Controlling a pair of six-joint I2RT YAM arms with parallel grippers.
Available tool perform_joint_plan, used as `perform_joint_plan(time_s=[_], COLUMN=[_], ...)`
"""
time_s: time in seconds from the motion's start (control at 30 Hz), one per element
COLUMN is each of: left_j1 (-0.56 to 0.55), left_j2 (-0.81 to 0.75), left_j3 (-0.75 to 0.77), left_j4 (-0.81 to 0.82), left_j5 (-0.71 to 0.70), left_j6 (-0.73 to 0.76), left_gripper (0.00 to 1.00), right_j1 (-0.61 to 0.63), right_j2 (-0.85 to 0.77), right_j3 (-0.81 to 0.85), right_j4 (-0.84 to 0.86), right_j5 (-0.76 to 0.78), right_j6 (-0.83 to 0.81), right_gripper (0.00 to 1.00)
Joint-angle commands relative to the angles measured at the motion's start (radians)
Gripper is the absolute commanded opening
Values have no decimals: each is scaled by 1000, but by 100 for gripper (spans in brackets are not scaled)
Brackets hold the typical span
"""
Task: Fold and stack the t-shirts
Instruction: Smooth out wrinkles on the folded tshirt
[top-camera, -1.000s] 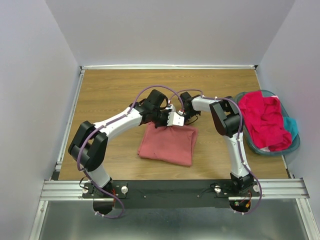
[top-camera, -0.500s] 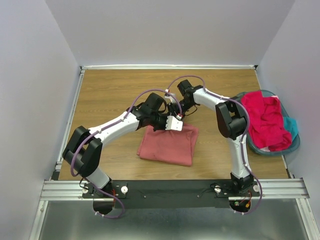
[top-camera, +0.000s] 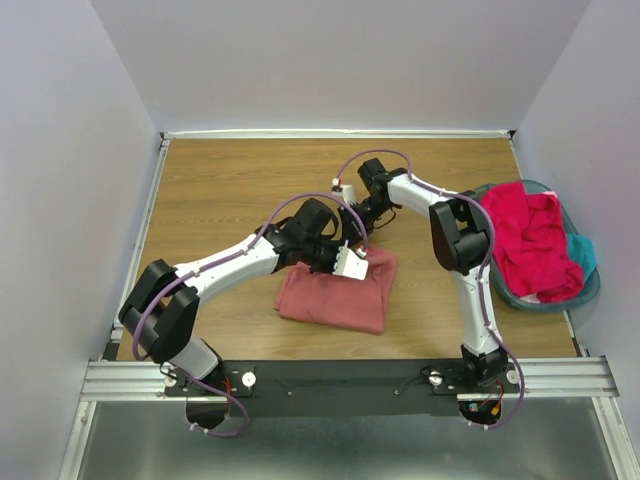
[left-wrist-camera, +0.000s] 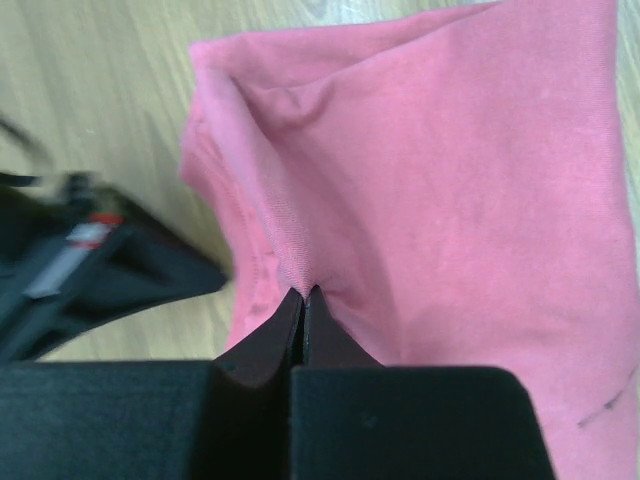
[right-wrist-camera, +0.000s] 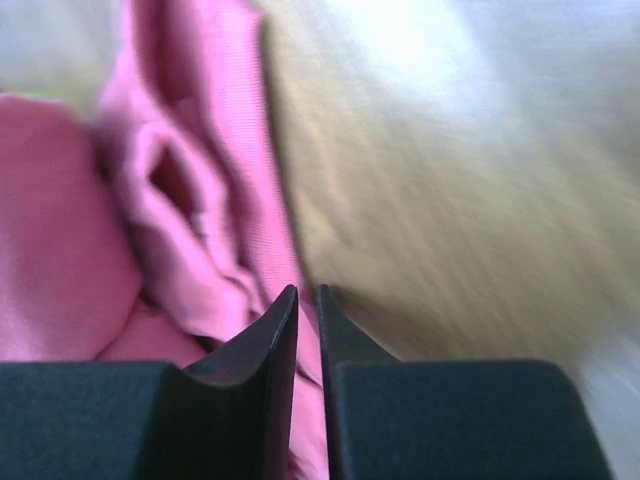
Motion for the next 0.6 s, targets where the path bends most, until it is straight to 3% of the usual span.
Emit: perform_joint_plan(time_s=[0.0, 0.57], left_j1=[-7, 21], left_j2=[-57, -19], left_j3=[-4, 31], left_j4=[40, 167], left_j5=[-23, -84], left_j6=[37, 51], left_gripper=[0, 0], right_j1=[1, 8], right_j2=[85, 57], right_j3=[-25, -146], right_j4=[-39, -42], right_j5=[-53, -153], right_j6=[-57, -95], right_gripper=[20, 18])
